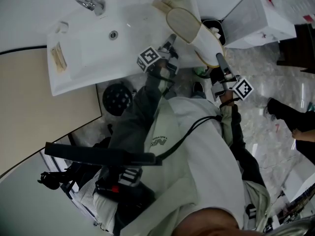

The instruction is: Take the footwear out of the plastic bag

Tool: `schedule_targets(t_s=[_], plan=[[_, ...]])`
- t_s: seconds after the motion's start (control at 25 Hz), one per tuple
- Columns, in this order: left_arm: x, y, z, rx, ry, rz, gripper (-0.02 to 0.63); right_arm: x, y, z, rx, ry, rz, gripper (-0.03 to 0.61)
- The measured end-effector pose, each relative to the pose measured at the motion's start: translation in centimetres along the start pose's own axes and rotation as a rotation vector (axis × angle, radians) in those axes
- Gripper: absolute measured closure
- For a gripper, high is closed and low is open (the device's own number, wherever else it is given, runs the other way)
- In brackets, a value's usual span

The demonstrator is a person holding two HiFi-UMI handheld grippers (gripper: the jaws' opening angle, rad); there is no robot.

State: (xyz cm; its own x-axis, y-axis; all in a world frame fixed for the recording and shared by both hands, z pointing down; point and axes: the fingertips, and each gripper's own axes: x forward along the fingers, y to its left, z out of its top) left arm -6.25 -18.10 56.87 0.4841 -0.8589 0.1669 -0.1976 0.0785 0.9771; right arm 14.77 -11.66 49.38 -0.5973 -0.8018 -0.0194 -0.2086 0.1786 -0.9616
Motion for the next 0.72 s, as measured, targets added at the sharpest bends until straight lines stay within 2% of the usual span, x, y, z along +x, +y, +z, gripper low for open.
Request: schedule_targets(t_s=[0.12, 0.28, 0.4, 0.48, 0.6, 0.72], plan=[[0.3, -0.2, -0.1, 0.013, 0.015, 0.006, 0.404, 0.5, -2.0, -0.5, 0.027, -0.002, -0.069, 0.505], [-0.1, -1.1, -0.2, 0.026, 0.046, -0.021, 0.3, 0.7, -1.9, -0.6, 0.05, -0.018, -0.065, 0.505], [-0.6, -2.4, -0.6, 0.059, 0.101, -0.043, 0.158, 0.8, -1.9, -0.6, 0.042, -0.011, -0.07, 0.505], [-0.7, -2.9, -1.2, 0.095, 0.148, -0.042, 0.089, 0.9, -1.8, -0.8, 0.045, -0.002, -0.063, 0.505], [-0.4, -3.1, -2.5, 0.169, 0.239, -0.001, 0.043, 1.5, -1.5, -1.8, 0.034, 0.048, -0.052, 0.505], [0.0, -2.5, -4.2, 0.293, 0.355, 0.087, 0.014, 1.9, -2.7, -3.5, -0.004, 0.119, -0.127, 0.505]])
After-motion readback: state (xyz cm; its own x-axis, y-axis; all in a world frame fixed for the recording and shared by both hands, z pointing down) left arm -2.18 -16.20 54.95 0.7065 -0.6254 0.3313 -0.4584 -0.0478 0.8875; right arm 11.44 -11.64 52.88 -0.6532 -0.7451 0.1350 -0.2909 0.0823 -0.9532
